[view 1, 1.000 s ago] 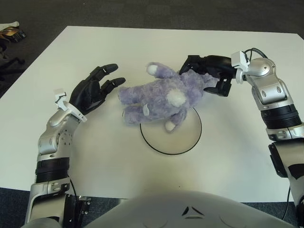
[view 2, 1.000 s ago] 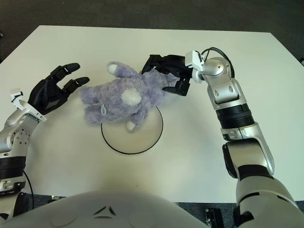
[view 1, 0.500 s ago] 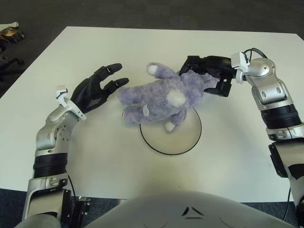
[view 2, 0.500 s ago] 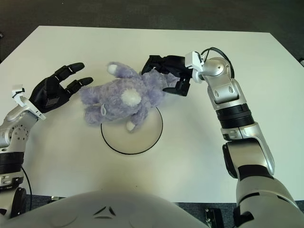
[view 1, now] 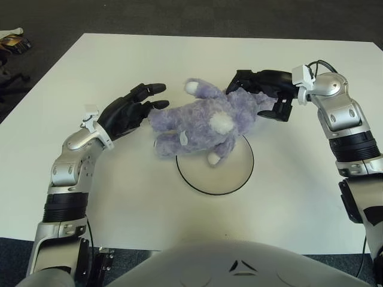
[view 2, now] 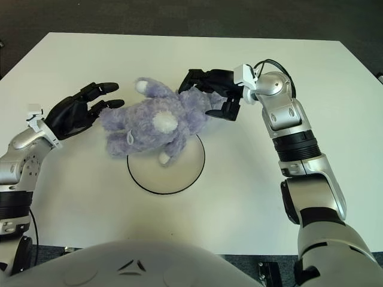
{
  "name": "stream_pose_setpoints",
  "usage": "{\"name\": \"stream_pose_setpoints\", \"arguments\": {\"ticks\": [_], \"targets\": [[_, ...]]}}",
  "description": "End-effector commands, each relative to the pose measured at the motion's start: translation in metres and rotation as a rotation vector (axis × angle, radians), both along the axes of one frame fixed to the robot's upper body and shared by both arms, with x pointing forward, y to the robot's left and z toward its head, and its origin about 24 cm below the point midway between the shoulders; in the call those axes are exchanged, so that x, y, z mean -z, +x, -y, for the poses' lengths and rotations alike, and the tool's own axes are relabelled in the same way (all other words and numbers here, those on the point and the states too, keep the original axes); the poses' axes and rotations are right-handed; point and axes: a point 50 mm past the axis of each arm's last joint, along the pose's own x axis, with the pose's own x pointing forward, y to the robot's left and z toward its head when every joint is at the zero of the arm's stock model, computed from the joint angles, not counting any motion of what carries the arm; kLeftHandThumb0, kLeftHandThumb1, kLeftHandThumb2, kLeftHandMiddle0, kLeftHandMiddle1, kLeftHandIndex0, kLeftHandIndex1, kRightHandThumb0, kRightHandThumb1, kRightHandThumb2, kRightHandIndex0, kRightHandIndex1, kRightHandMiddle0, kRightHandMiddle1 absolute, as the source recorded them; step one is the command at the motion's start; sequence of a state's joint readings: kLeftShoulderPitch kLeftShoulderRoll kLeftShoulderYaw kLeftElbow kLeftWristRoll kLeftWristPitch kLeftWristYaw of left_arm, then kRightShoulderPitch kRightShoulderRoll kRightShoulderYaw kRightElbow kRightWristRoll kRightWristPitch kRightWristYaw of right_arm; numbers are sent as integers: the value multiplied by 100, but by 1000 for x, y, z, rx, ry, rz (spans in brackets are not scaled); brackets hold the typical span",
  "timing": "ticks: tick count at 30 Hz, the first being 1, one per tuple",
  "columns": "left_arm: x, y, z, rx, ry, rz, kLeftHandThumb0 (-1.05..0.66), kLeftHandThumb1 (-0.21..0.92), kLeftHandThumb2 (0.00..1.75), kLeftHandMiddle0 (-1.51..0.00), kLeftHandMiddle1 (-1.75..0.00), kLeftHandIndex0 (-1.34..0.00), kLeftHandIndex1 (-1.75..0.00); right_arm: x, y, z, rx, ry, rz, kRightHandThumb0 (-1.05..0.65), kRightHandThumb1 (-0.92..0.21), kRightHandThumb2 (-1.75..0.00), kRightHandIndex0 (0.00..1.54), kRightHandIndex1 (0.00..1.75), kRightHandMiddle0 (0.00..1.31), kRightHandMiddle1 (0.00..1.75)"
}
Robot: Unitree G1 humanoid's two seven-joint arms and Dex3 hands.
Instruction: Put the doll into the plate.
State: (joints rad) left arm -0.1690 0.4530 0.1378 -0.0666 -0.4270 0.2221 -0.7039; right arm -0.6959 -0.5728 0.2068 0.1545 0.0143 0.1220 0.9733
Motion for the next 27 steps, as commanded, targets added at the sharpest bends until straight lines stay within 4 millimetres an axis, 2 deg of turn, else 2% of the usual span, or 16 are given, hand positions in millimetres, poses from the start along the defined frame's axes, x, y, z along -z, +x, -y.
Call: {"name": "stream_pose_setpoints", "arguments": {"ticks": [1, 6, 12, 17, 27], "targets": [[-6, 1, 2, 24, 87, 45, -88, 92, 59, -2, -60, 0, -63, -3, 0, 2, 1, -14, -1, 14, -6, -145, 0, 67, 0, 117], [-7, 0, 8, 34, 152, 80, -87, 92, 48, 0, -46, 0, -55, -4, 0, 2, 0, -17, 1, 14, -6, -146, 0, 66, 0, 117], [-12, -1, 14, 40, 273, 194, -85, 84, 40, 0, -46, 0, -66, -5, 0, 3, 8, -18, 5, 10, -7, -144, 0, 68, 0, 118], [-15, -2, 18, 47, 333, 261, -85, 71, 50, 0, -58, 0, -81, -6, 0, 3, 16, -17, 2, 12, -7, -144, 0, 69, 0, 119], [-22, -9, 24, 64, 400, 298, -81, 53, 68, 0, -76, 0, -93, -10, 0, 3, 19, -23, 18, 15, -7, -146, 0, 69, 0, 121]]}}
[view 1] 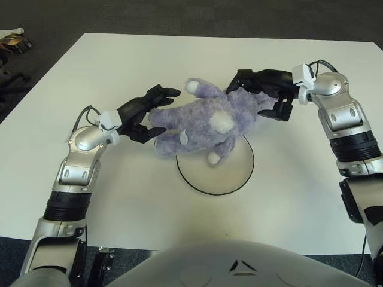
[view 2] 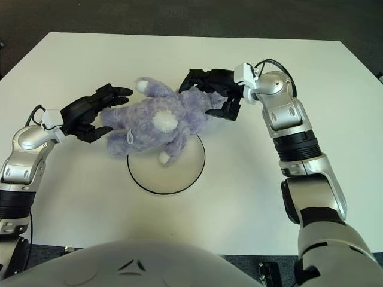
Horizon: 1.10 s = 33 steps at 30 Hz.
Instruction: Put the doll into the plate.
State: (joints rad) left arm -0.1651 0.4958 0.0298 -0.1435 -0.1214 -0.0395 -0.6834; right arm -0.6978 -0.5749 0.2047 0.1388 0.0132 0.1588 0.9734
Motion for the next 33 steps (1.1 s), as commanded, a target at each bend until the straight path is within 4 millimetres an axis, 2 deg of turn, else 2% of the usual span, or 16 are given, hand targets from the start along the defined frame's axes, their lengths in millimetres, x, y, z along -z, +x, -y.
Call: {"name": "stream_pose_setpoints", "arguments": {"ticks": [1, 14, 24, 28, 30, 33], "targets": [[-4, -3, 1, -1, 35, 12, -81, 52, 69, 0, -77, 0, -94, -9, 1, 3, 4, -23, 32, 14, -7, -146, 0, 69, 0, 121], [-11, -7, 4, 24, 41, 7, -80, 48, 73, 0, -93, 0, -102, -13, 3, 5, -21, -26, 46, 3, -7, -140, 0, 69, 0, 121], [-15, -9, 5, 76, 67, 28, -79, 44, 75, 0, -98, 0, -104, -16, 3, 5, -41, -45, 58, 6, -8, -141, 0, 58, 0, 115], [-17, -9, 6, 98, 111, 43, -78, 41, 77, 0, -105, 0, -107, -17, 3, 5, -38, -51, 61, 8, -8, -141, 0, 55, 0, 113], [-18, -8, 6, 112, 140, 52, -77, 38, 79, 0, -115, 0, -109, -18, 4, 5, -35, -60, 65, 10, -8, -142, 0, 53, 0, 112], [-19, -8, 7, 121, 160, 56, -74, 34, 82, 0, -121, 0, -112, -18, 4, 5, -35, -65, 65, 12, -8, -143, 0, 52, 0, 110]]}}
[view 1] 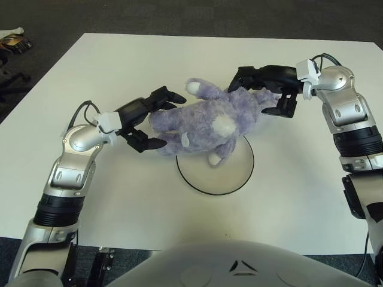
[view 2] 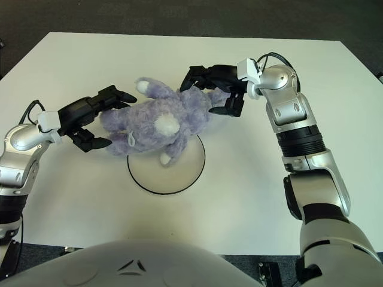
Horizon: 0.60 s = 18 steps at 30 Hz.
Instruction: Put the doll into the plate.
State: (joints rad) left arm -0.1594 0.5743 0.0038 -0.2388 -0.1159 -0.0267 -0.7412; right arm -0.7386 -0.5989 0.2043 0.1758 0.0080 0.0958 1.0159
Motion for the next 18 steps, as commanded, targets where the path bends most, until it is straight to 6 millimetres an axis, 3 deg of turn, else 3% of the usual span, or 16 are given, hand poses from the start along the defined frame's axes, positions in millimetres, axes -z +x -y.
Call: {"name": "stream_pose_setpoints", "arguments": {"ticks": [1, 7, 16, 18], "targets": [[-5, 1, 1, 26, 60, 24, -74, 34, 82, 0, -122, 0, -113, -7, 2, 1, 4, -27, 22, 13, -8, -143, 0, 51, 0, 110], [-7, 2, 3, 32, 154, 25, -62, 22, 93, 0, -134, 0, -118, -9, 3, 2, 2, -30, 17, 15, -9, -145, 0, 48, 0, 107], [-7, 6, 7, 45, 260, 57, -57, 19, 98, 0, -144, 0, -114, -13, 0, 1, 3, -32, 24, 18, -9, -146, 0, 47, 0, 107], [-6, 7, 8, 42, 299, 71, -56, 18, 99, 0, -157, 0, -121, -13, 0, 1, 9, -29, 27, 18, -9, -146, 0, 48, 0, 106]]}}
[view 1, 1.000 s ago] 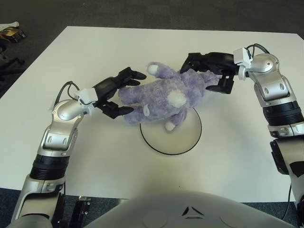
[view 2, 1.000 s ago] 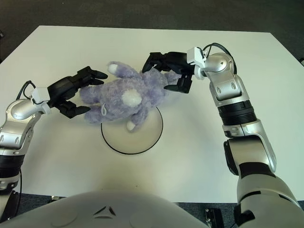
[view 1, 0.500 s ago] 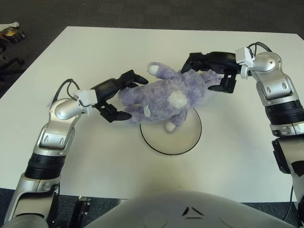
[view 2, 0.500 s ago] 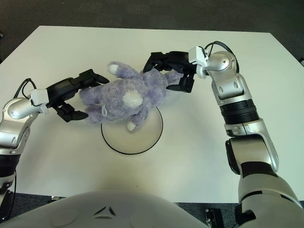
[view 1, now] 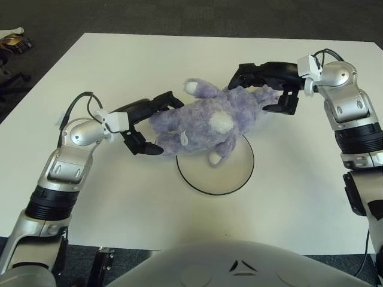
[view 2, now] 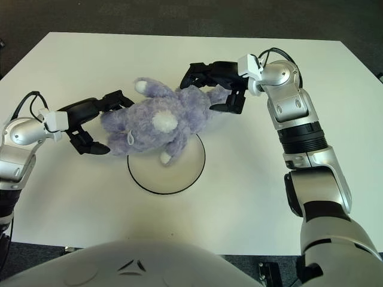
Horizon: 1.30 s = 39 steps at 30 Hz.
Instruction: Put the doll into the plate.
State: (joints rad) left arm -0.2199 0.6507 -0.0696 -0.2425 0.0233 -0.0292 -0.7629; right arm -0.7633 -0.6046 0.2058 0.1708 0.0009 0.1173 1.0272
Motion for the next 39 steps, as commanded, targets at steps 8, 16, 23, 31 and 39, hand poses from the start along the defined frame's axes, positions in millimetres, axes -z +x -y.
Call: {"name": "stream_pose_setpoints", "arguments": {"ticks": [8, 16, 23, 31, 39], "targets": [[1, 5, 5, -40, 144, 54, -60, 21, 100, 0, -169, 0, -146, -8, -3, 1, 4, -18, 36, 13, -9, -144, 0, 52, 0, 112], [3, 7, 9, -98, 189, 122, -63, 26, 98, -4, -174, 0, -169, -9, -5, 1, -10, -45, 72, 6, -10, -141, 0, 69, 1, 123], [2, 9, 15, -100, 252, 181, -62, 28, 94, -9, -175, 0, -174, -8, -6, 0, -26, -91, 83, 4, -8, -140, 0, 85, 1, 129], [0, 7, 18, -132, 259, 188, -55, 27, 96, -4, -175, -1, -175, 5, -10, -2, -24, -67, 58, -3, -5, -134, 0, 47, 0, 100], [0, 5, 20, -155, 252, 252, -63, 30, 93, 0, -175, -5, -175, 19, -9, -9, -54, -87, 113, -23, -4, -121, 0, 28, 0, 78]]}}
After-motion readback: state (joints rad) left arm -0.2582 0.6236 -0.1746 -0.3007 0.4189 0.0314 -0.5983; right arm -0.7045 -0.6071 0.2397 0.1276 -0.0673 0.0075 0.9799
